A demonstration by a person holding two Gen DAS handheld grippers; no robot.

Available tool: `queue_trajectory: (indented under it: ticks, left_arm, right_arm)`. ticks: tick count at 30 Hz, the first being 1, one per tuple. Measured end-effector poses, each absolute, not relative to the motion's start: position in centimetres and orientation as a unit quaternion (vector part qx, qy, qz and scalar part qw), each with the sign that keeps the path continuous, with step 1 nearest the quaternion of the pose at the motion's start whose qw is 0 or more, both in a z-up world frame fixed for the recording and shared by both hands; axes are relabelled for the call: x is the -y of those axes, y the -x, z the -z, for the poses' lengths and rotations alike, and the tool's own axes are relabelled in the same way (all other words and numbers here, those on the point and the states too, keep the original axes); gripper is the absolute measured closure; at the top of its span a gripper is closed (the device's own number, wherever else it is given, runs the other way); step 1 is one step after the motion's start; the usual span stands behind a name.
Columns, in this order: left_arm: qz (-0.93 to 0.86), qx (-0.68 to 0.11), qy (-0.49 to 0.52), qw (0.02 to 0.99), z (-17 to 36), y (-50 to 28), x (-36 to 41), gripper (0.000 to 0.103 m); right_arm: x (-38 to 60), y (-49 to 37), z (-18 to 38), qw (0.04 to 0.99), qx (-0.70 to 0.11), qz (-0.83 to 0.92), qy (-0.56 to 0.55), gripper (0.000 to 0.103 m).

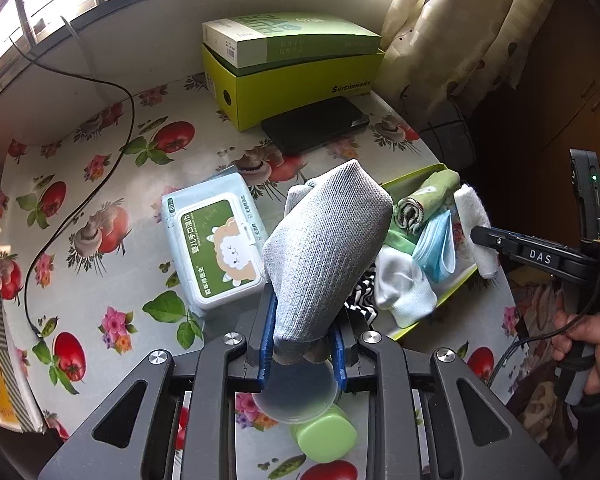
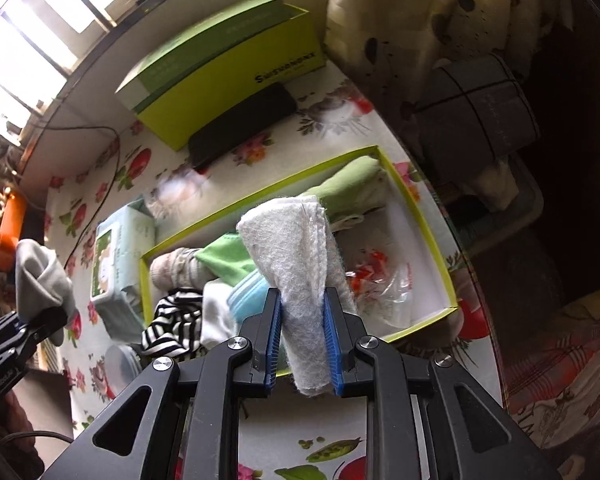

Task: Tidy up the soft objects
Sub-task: 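Carry the grey sock and white towel over to the tray, then lower the right gripper and open it to drop the white towel, then lower the left gripper and open it to drop the grey sock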

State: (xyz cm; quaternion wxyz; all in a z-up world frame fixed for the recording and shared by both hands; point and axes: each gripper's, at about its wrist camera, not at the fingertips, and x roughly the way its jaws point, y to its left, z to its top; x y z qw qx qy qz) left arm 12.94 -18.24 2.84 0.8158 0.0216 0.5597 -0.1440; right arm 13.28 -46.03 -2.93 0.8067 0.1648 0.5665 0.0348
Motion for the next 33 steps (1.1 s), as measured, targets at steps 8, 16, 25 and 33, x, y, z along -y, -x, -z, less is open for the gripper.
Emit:
queue_trajectory:
  ticks: [8,16,25,33]
  left_arm:
    - [0.151,-0.564,-0.031,0.811,-2.5,-13.7,19.5,0.079]
    - [0.16,-0.57,-0.034,0.805,-2.1,-14.4,20.6,0.079]
    - [0.185,-0.581,-0.043,0.792,-0.9,-15.4,23.1,0.079]
    - [0.215,-0.599,-0.075,0.768,2.1,-15.8,26.5,0.077]
  right_arm:
    - [47.7,-14.4,5.1,0.801,-0.571,0.018,-0.178,0.083]
    - [48.4,-14.8,6.5,0.789,-0.581,0.016,-0.197,0.069]
    - [47.7,-13.5,4.1,0.805,-0.561,-0.012,-0.193,0.062]
    - [46.7,-12.4,3.6,0.803,-0.561,-0.035,-0.195,0.061]
